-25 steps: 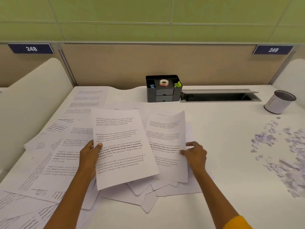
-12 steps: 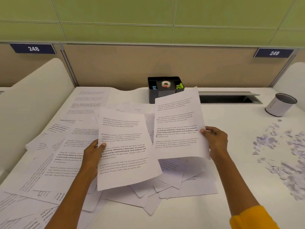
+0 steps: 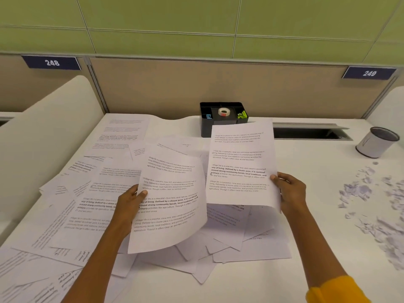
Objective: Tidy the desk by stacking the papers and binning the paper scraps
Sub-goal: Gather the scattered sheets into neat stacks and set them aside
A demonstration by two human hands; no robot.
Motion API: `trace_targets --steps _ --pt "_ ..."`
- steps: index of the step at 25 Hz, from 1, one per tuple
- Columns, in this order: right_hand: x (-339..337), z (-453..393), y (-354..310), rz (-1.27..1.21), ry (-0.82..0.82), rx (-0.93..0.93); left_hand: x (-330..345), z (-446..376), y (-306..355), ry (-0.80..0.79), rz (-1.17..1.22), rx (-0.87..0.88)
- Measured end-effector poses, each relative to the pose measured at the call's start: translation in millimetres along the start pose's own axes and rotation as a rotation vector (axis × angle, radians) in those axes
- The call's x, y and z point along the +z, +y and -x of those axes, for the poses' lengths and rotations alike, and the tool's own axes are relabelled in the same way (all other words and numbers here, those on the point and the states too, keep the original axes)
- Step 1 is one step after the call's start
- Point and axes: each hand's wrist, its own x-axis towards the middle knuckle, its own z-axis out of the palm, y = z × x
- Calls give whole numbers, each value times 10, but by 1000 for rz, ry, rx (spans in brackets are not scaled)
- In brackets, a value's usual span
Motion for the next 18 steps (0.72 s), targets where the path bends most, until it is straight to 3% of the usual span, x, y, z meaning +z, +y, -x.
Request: trace_targets --steps 11,18 --pt "93 68 -67 -48 -104 18 201 58 15 -48 32 5" --pt "383 321 282 101 -211 60 433 100 36 -62 91 -15"
